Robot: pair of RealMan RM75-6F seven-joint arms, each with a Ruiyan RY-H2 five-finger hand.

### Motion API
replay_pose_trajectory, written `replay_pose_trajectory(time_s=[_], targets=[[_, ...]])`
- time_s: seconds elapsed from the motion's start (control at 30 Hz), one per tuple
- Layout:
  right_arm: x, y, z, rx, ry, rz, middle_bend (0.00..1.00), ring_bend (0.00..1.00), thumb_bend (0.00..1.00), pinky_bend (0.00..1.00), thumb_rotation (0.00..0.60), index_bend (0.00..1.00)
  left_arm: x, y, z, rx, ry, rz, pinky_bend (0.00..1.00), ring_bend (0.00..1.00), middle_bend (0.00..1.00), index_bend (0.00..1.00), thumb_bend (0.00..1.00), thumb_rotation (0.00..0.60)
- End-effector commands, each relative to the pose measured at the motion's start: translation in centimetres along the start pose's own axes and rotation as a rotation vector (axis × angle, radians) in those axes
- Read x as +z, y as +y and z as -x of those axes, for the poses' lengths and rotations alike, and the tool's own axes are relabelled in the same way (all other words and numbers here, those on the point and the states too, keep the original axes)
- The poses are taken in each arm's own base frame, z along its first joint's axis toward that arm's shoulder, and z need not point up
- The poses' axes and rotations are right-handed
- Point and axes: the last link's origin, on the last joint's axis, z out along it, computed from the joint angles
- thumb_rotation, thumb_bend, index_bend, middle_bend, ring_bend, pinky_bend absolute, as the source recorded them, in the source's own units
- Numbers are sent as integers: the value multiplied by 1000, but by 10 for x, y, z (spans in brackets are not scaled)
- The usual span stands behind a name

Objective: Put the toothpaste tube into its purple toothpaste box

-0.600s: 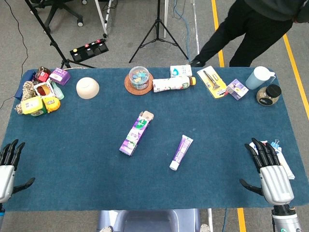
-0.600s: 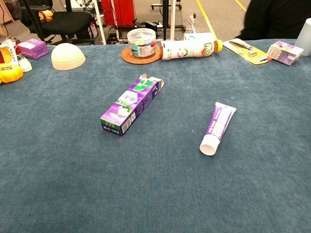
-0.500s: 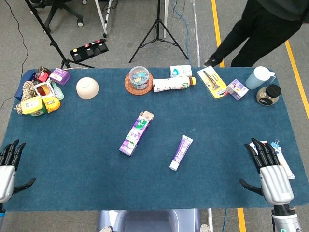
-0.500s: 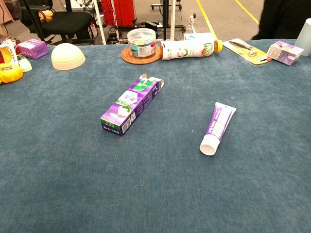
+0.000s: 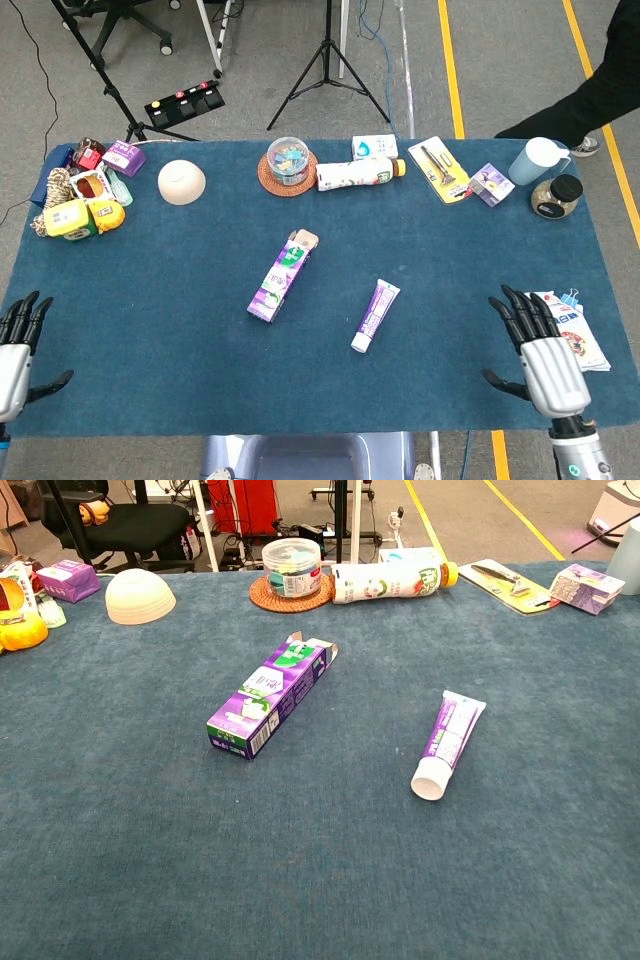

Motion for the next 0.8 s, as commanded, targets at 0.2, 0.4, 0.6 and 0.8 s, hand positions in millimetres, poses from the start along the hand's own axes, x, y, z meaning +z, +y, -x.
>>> replay_pose_trajectory(time_s=[0.2,0.4,0.6,0.8], targets=[[49,-31,26,-19,-83,-138,30,8,0,69,600,93,1,1,0,1,-4,-2,141,0,0,0,65,600],[81,-83,47,-34,-136,-249,29,4,0,75,600,94,5,0,2,-3,-17,-16,141,0,0,0,65,600],[112,-111,70,-84,-181,-253,29,0,0,76,600,96,9,-2,1,-11,-26,-27,142,0,0,0,65,600],[134,-130,83,-106,-201,-252,29,0,0,76,600,96,12,-5,0,-32,-39,-32,143,0,0,0,65,600]])
